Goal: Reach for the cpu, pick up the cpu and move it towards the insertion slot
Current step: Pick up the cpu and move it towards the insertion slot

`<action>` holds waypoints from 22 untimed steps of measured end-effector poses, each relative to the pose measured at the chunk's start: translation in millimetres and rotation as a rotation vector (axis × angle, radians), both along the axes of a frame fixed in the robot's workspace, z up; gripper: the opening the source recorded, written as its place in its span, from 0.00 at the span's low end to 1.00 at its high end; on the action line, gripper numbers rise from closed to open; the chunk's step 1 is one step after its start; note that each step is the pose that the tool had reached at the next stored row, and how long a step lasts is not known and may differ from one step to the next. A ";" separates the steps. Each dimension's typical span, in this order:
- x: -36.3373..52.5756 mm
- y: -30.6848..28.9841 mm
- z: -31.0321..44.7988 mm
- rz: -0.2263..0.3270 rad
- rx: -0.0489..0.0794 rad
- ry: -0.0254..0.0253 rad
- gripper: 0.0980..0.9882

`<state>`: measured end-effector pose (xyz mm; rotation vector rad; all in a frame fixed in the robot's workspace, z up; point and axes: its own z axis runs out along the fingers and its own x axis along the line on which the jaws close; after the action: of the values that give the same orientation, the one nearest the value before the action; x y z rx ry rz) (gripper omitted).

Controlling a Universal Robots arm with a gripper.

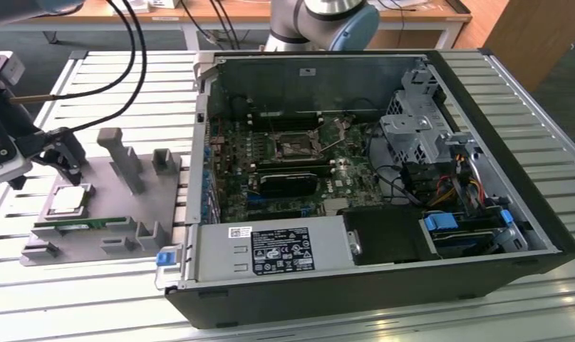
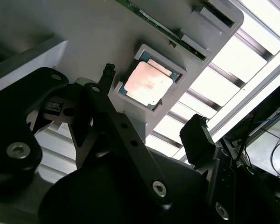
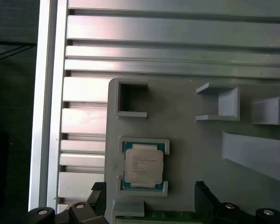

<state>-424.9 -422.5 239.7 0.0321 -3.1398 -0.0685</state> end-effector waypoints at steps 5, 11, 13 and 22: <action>0.0 -0.1 -9.0 0.001 0.000 0.0000 0.83; -0.5 0.0 -19.9 0.010 0.000 -0.0001 0.83; -0.5 -0.1 -23.6 0.011 0.000 0.0000 0.83; -2.1 2.5 -39.7 0.011 0.000 0.0000 0.83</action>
<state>-427.0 -420.0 200.0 0.0497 -3.1394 -0.0684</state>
